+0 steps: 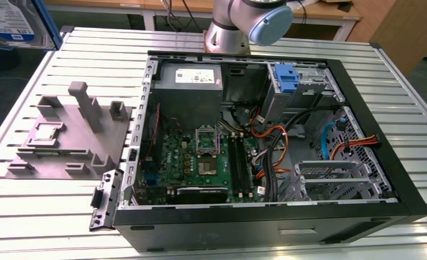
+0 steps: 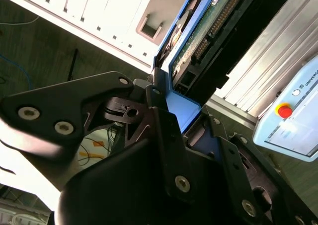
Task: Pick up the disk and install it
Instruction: 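Pick up the disk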
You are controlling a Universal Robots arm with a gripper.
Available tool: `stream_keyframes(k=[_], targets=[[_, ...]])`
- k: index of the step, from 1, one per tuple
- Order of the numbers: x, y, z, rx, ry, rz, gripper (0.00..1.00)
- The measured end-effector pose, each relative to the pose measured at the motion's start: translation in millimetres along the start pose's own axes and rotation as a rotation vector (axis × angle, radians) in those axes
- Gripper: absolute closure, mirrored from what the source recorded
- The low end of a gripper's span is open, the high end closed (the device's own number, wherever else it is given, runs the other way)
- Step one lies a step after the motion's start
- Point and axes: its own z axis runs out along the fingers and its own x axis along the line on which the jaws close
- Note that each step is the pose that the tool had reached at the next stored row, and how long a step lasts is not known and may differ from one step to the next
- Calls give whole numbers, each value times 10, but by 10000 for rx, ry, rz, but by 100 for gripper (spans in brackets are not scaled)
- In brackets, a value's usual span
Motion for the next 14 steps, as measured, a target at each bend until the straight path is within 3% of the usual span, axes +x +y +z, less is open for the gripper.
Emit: stream_keyframes(k=[14], targets=[[-1, -35, -1, 0, 0, 0, 63]])
